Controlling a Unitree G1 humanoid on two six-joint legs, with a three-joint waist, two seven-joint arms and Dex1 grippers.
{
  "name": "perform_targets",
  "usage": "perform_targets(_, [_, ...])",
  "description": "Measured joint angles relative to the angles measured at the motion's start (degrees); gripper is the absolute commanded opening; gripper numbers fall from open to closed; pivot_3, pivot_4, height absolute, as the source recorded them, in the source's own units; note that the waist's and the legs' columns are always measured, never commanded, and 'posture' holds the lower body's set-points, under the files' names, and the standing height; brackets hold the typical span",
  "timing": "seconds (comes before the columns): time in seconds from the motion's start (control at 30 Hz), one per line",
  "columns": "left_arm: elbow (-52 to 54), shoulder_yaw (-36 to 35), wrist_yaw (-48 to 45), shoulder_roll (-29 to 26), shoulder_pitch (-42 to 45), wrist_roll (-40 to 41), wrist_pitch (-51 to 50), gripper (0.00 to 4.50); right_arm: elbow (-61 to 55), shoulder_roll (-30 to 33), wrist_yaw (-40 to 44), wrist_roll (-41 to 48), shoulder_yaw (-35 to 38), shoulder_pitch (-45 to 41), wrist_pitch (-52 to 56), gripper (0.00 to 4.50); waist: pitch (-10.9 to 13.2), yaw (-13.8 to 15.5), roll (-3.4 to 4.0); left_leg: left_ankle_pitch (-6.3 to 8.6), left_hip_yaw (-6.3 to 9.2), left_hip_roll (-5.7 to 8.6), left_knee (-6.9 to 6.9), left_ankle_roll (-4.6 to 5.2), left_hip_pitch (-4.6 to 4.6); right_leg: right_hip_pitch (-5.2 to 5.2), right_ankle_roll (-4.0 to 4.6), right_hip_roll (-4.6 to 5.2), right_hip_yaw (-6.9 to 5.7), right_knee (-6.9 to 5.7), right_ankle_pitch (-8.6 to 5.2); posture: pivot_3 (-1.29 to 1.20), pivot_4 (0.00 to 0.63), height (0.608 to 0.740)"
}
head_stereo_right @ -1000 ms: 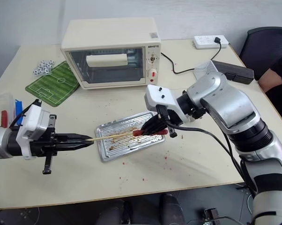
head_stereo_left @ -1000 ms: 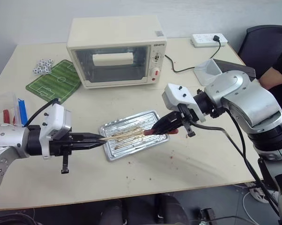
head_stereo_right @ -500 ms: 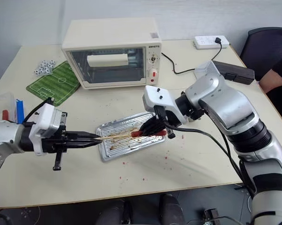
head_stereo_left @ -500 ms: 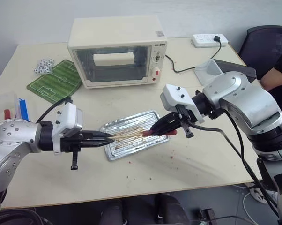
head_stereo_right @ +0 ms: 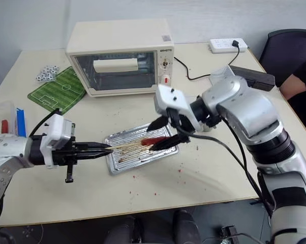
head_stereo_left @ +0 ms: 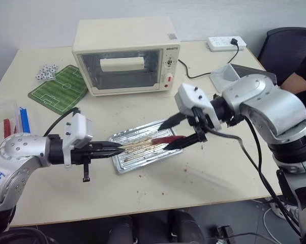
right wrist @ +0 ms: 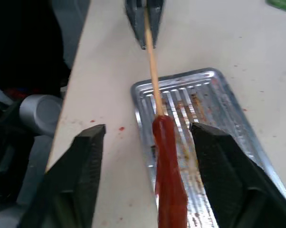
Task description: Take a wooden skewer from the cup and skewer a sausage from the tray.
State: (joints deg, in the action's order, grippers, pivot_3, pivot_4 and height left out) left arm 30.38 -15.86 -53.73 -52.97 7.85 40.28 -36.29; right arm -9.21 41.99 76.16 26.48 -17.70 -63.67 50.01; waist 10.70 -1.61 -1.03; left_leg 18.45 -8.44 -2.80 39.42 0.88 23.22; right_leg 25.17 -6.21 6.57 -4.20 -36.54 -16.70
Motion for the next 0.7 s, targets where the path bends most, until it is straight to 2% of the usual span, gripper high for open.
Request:
perform_targets(0.17, [4.94,-5.91,6.12,3.08,-6.58,0.04,-0.56,0.00,3.68,-1.26,-3.83,0.80,4.74,-3.07,2.06,2.85,0.00,-0.01,-0.01,0.00,0.00,-0.06,0.00,0.00,0.00,-0.01,0.00,0.03,0.02,0.00,0.00,0.00,0.150,0.740])
perform_targets(0.2, [5.79,-7.00,7.47,3.60,-7.64,0.12,-0.88,0.00,4.25,-1.57,-4.65,1.30,5.25,-3.13,3.16,3.03,0.00,-0.01,-0.01,0.00,0.00,-0.06,0.00,0.00,-0.01,-0.01,0.00,0.04,0.02,0.00,0.00,0.00,0.150,0.740])
perform_targets(0.27, [9.75,-12.60,14.83,8.97,-11.26,-0.01,-2.76,0.00,4.79,-2.64,-6.65,3.69,7.48,-3.16,6.93,3.40,0.00,0.00,-0.01,0.01,0.02,-0.07,-0.01,0.03,0.01,0.01,0.00,0.11,0.06,-0.04,0.00,0.00,0.150,0.740])
perform_targets(0.33, [13.37,-20.00,24.91,15.97,-14.83,-1.03,-5.23,0.00,4.59,-2.78,-8.76,5.96,10.49,-2.91,10.40,4.09,-0.01,-0.11,-0.03,0.03,0.02,-0.11,-0.02,0.05,0.00,0.01,0.00,0.10,0.08,-0.02,0.00,0.00,0.150,0.740])
perform_targets(0.37, [13.83,-22.68,28.23,17.51,-15.91,-1.70,-6.20,0.00,4.38,-2.67,-9.40,6.72,11.78,-2.65,11.37,4.36,-0.02,-0.02,-0.04,0.02,0.04,-0.12,-0.02,0.04,0.00,0.01,0.00,0.08,0.06,-0.04,0.00,0.00,0.150,0.740])
perform_targets(0.47, [13.88,-31.57,37.19,20.65,-17.39,-3.40,-8.44,0.00,2.09,-2.76,-11.38,9.94,14.42,-1.24,14.27,4.36,-0.03,0.01,-0.05,0.00,0.05,-0.11,0.02,0.04,-0.02,-0.02,0.01,0.09,0.04,-0.09,0.00,0.00,0.150,0.740])
perform_targets(0.53, [13.26,-35.15,40.43,20.83,-17.56,-4.70,-8.77,0.00,1.29,-3.49,-12.52,11.43,15.23,-0.90,15.25,4.36,-0.04,0.06,-0.07,0.00,0.06,-0.08,0.12,0.05,-0.03,-0.05,0.01,0.12,0.04,-0.18,0.00,0.00,0.150,0.740])
perform_targets(0.7, [3.04,-39.56,42.47,19.84,-17.91,-8.57,-7.33,0.00,0.46,-4.12,-14.75,13.31,15.82,-0.86,15.31,4.36,-0.06,0.00,-0.10,0.01,0.06,-0.07,0.13,0.05,-0.04,-0.03,0.05,0.11,0.04,-0.23,-0.02,0.00,0.150,0.740])
